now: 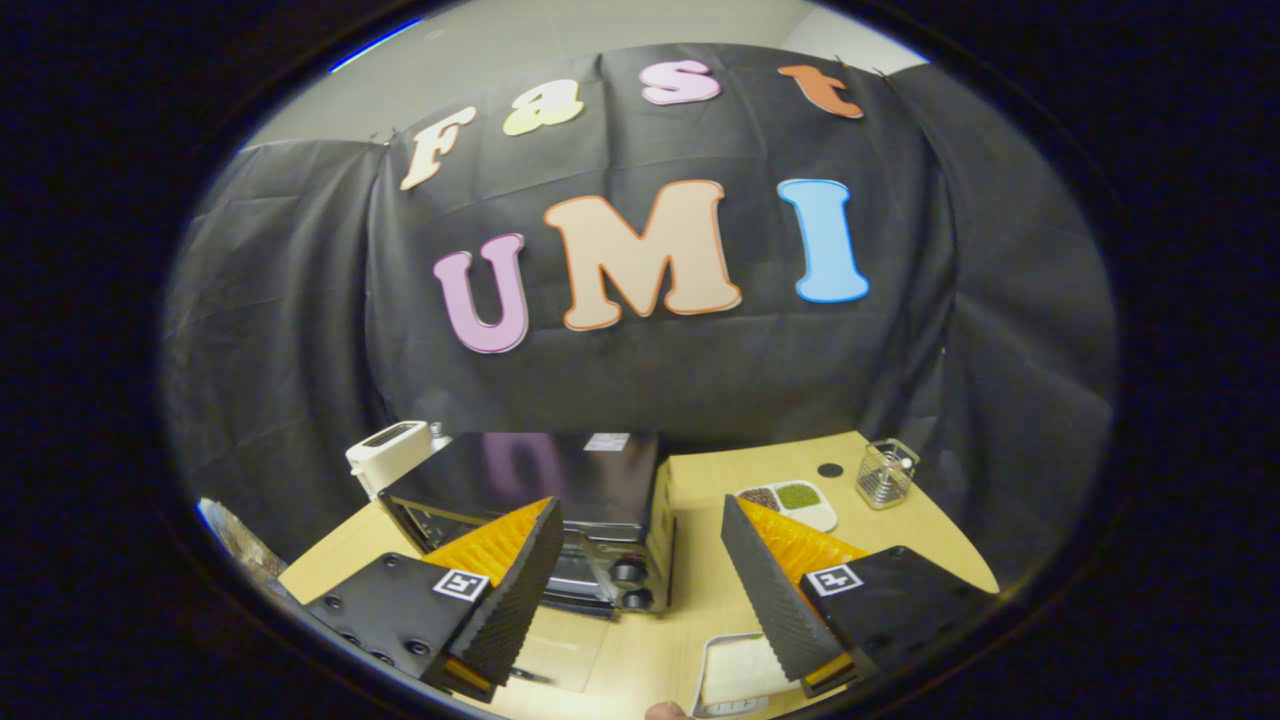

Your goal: Open the toaster oven, put the food inside, and close the toaster oven door.

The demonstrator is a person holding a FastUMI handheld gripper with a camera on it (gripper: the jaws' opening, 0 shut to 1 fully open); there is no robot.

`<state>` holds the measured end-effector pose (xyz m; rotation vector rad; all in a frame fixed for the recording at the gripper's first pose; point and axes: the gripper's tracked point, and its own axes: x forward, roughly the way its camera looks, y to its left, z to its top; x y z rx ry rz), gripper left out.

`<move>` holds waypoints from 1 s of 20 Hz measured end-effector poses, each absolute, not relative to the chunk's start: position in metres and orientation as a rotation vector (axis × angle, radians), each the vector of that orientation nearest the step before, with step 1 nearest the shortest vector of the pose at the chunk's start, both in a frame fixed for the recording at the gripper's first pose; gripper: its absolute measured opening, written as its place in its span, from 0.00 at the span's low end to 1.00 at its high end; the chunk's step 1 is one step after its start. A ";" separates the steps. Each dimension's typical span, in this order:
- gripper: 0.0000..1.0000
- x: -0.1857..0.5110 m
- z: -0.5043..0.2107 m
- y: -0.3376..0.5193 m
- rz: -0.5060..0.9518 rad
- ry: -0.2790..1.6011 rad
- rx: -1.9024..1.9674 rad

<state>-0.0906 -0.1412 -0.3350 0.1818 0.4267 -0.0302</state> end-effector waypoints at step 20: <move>0.82 -0.185 -0.536 -0.244 -0.240 0.856 0.473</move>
